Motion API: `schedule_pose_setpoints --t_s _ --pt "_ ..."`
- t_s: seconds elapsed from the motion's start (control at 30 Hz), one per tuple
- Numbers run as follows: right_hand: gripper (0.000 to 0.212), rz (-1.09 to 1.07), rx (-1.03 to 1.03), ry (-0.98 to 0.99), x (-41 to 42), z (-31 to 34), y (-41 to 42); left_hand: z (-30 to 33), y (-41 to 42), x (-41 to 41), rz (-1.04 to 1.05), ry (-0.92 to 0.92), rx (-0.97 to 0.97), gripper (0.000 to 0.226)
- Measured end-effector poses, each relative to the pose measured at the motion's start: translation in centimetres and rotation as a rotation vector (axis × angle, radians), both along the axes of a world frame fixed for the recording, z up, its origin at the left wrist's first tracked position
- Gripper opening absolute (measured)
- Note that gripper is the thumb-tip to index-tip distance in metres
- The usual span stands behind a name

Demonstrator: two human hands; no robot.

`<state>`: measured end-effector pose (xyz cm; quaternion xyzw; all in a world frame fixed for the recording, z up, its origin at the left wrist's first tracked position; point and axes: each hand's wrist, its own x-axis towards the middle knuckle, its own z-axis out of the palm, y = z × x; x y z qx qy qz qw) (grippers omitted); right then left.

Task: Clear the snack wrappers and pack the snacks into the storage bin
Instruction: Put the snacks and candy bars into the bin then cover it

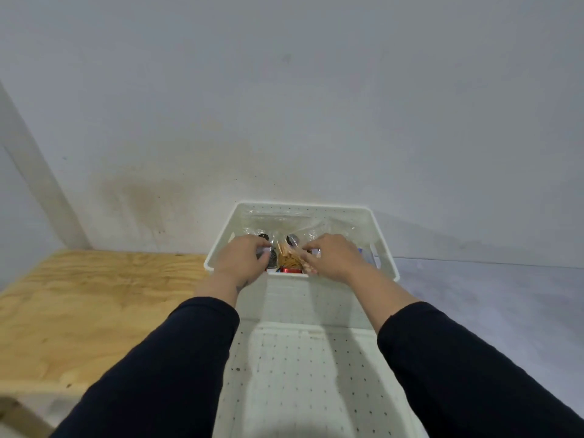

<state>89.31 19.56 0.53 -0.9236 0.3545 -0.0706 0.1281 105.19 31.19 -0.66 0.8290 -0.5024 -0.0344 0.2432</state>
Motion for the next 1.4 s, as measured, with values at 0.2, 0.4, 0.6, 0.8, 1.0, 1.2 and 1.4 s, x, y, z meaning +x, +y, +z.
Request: schedule_pose_setpoints --t_s 0.2,0.4,0.6,0.8,1.0,1.2,1.4 --pt "0.039 -0.058 -0.133 -0.021 -8.2 -1.3 5.0 -1.6 6.1 -5.6 0.032 -0.081 -0.059 0.032" --pt "0.038 -0.144 -0.052 0.004 -15.4 -5.8 10.2 -6.7 13.4 -9.5 0.124 0.077 0.050 0.035" --pt "0.047 -0.282 0.130 0.195 -19.5 -12.3 12.7 -12.1 18.0 -9.6 0.192 0.173 0.206 0.044" --pt "0.062 -0.473 0.171 0.194 -19.4 -17.6 14.0 -16.8 18.4 -8.1 0.246 0.192 0.356 0.067" --pt "0.067 -0.690 0.123 0.127 -17.5 -19.3 14.3 -19.5 18.8 -7.5 0.303 0.216 0.312 0.079" --pt "0.066 -0.759 0.146 0.060 -18.0 -19.3 16.4 -20.1 21.2 -9.0 0.366 0.230 0.251 0.080" --pt "0.063 -0.790 0.134 -0.080 -18.8 -17.3 19.1 -17.9 23.2 -10.0 0.392 0.276 0.181 0.079"
